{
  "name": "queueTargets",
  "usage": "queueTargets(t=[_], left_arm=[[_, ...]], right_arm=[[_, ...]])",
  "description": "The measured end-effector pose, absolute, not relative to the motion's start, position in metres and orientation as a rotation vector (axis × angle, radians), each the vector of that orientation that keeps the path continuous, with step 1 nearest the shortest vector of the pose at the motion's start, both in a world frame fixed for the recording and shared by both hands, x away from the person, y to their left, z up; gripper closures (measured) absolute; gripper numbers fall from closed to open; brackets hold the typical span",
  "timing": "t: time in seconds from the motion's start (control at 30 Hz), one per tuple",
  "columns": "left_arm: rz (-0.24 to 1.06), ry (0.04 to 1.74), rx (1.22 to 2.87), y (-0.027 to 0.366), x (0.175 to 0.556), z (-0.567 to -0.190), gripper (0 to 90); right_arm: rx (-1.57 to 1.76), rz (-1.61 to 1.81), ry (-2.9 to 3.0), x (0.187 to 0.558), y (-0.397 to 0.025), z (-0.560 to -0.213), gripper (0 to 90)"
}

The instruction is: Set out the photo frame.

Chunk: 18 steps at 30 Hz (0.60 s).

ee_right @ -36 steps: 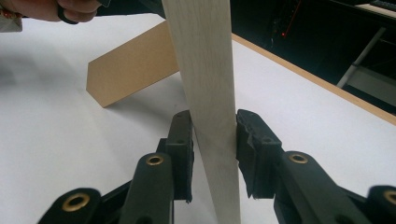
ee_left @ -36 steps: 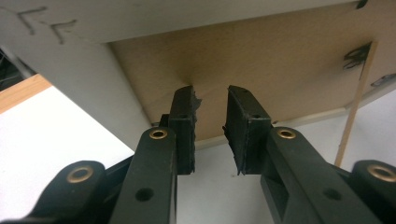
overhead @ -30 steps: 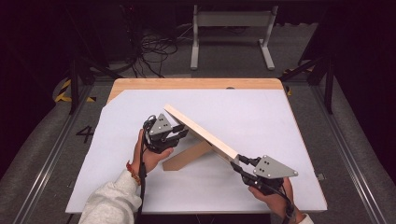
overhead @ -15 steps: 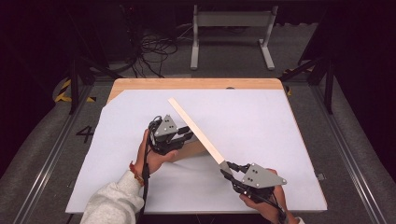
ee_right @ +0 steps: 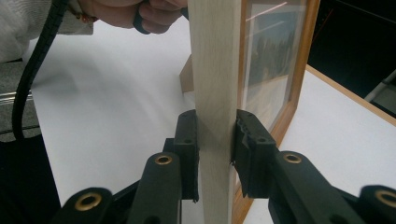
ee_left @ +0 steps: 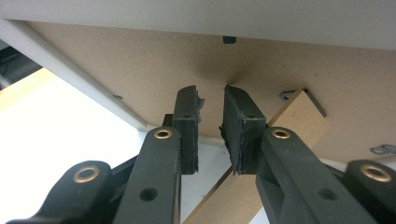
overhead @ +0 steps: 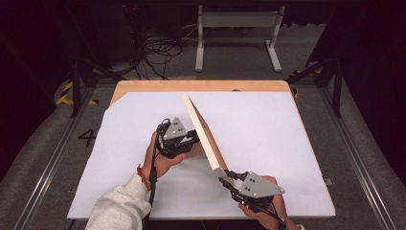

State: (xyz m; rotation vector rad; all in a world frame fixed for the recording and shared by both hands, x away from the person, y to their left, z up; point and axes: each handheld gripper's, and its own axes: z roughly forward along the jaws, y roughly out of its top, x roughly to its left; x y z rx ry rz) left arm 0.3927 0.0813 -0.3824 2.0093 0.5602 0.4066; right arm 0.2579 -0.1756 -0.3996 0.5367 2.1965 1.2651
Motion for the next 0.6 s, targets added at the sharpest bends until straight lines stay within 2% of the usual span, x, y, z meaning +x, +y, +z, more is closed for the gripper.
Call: queueTargets(t=[0.17,0.23,0.5,0.6], left_arm=[[0.407,0.539,2.011,0.08,0.395,-0.383,79.8],[0.408,0.538,2.009,0.081,0.394,-0.383,80.0],[0.44,0.523,1.988,0.093,0.385,-0.378,79.7],[0.422,0.534,1.966,0.095,0.385,-0.376,78.5]], right_arm=[[0.55,1.271,2.194,0.259,-0.173,-0.401,70.8],[0.555,1.252,2.204,0.26,-0.172,-0.403,68.9],[0.532,1.269,2.215,0.26,-0.182,-0.405,72.7],[0.544,1.27,2.225,0.26,-0.182,-0.407,69.5]])
